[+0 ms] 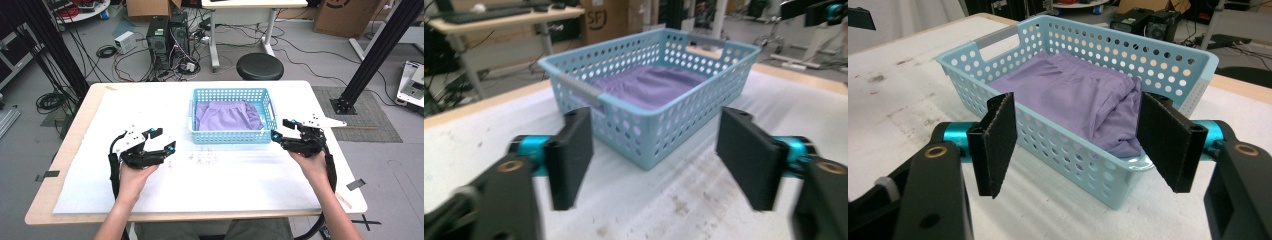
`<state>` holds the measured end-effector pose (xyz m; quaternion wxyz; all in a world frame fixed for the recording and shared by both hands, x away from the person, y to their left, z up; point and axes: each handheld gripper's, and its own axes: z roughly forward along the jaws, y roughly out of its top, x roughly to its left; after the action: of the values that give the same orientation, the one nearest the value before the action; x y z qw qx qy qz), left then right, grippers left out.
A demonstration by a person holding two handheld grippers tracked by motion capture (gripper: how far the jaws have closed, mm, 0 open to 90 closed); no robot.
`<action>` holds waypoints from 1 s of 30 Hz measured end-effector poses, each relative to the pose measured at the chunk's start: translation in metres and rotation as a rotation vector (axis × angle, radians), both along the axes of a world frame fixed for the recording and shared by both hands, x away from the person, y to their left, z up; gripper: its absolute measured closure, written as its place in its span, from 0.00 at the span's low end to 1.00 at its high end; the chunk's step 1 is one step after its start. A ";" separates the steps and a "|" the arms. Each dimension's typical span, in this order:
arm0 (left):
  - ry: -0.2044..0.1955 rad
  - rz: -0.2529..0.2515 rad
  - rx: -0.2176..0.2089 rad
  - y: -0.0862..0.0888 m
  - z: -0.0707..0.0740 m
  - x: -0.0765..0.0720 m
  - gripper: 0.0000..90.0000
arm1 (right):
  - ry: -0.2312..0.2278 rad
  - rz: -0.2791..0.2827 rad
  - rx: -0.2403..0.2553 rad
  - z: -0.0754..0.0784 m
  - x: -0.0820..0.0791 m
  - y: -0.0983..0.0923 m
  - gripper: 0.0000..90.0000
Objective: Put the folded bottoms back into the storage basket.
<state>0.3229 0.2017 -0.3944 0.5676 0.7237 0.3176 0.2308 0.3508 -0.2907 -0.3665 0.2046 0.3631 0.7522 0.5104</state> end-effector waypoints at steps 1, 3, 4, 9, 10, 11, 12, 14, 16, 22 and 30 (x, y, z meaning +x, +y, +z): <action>0.022 0.001 0.000 0.001 -0.001 0.001 0.27 | -0.004 0.006 -0.004 -0.001 0.001 -0.001 0.36; 0.070 -0.013 -0.007 0.002 -0.003 0.004 0.27 | 0.008 0.002 -0.005 -0.003 0.002 -0.001 0.36; 0.075 -0.010 -0.004 0.003 -0.003 0.005 0.27 | 0.013 0.001 -0.006 -0.004 0.003 -0.001 0.35; 0.063 0.025 0.010 0.006 -0.006 0.005 0.27 | 0.024 -0.003 -0.004 -0.007 0.006 -0.003 0.34; 0.062 0.030 0.009 0.007 -0.006 0.004 0.27 | 0.022 -0.003 -0.007 -0.008 0.006 -0.004 0.33; 0.056 0.032 0.006 0.008 -0.006 0.004 0.27 | 0.026 -0.006 -0.004 -0.008 0.006 -0.004 0.33; 0.057 0.034 0.006 0.009 -0.006 0.003 0.27 | 0.027 -0.008 -0.004 -0.009 0.006 -0.005 0.33; 0.050 0.036 0.007 0.010 -0.006 0.003 0.27 | 0.028 -0.010 -0.005 -0.010 0.007 -0.006 0.33; 0.047 0.038 0.003 0.010 -0.006 0.002 0.27 | 0.036 -0.015 -0.004 -0.011 0.007 -0.007 0.32; 0.040 0.035 0.019 0.008 -0.006 0.002 0.27 | 0.032 -0.019 -0.004 -0.012 0.007 -0.010 0.31; 0.028 0.034 0.022 0.007 -0.005 0.001 0.27 | 0.046 -0.028 -0.004 -0.015 0.008 -0.013 0.30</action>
<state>0.3238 0.2083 -0.3991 0.5509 0.7278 0.3352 0.2335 0.3591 -0.3039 -0.3818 0.1949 0.3847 0.7526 0.4976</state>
